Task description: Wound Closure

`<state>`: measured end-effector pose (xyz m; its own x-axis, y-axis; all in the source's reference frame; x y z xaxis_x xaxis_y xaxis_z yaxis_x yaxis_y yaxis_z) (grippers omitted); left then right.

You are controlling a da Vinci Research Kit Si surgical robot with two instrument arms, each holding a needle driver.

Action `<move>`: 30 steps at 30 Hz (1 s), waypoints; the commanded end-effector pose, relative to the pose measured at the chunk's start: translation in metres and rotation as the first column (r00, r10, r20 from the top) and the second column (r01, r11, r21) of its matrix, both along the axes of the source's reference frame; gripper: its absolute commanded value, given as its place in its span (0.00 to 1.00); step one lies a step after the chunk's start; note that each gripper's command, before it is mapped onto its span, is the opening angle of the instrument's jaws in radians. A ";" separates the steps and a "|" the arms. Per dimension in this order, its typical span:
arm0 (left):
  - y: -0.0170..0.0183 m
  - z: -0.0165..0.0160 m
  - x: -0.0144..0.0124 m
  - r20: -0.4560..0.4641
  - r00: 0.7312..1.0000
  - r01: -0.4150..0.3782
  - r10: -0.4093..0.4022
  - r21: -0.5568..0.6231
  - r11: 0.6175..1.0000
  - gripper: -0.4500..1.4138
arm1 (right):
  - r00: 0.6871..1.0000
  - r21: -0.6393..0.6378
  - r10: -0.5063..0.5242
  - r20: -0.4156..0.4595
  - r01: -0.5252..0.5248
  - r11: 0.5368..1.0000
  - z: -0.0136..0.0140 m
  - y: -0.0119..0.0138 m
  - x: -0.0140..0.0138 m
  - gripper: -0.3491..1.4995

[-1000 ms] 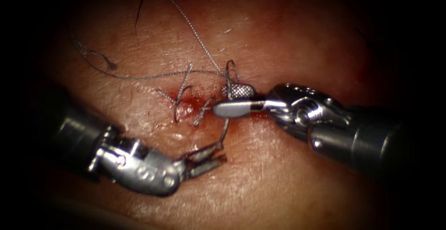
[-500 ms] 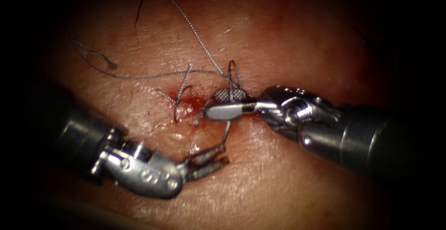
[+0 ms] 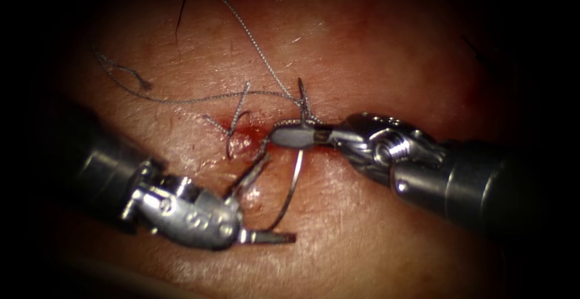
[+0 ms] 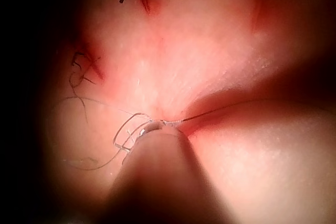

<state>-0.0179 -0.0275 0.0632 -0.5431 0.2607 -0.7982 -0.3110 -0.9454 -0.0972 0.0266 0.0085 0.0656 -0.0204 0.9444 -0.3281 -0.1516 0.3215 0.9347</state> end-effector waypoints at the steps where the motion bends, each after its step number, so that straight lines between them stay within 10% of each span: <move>1: -0.0007 0.0004 0.0001 0.017 1.000 0.005 -0.006 0.027 1.000 0.81 | 1.000 -0.047 -0.019 -0.018 0.019 0.999 0.0005 -0.0002 0.0000 0.00; 7: -0.0008 0.0003 0.0012 0.139 0.990 -0.038 0.016 0.159 0.987 0.75 | 0.999 -0.291 -0.051 0.004 0.049 0.955 0.0010 0.0011 -0.0017 0.00; 12: -0.0023 0.0041 0.0012 0.113 0.989 -0.119 0.090 0.286 0.951 0.36 | 0.994 -0.530 -0.047 0.094 0.090 0.843 0.0010 0.0029 -0.0027 0.00; 17: -0.0009 0.0079 0.0009 0.119 0.993 -0.039 -0.021 0.476 0.879 0.00 | 0.992 -0.618 -0.062 0.110 0.117 0.778 0.0008 0.0026 -0.0025 0.00; 30: 0.0061 0.0158 -0.0013 -0.050 0.992 0.121 -0.113 0.563 0.817 0.00 | 0.986 -0.676 -0.052 0.160 0.148 0.722 -0.0024 0.0000 -0.0032 0.00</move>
<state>-0.0191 -0.0209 0.0789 -0.4994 0.7236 -0.4765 -0.4248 -0.6838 -0.5932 0.0225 0.0088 0.0628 0.1483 0.4539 -0.8786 -0.1803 0.8860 0.4272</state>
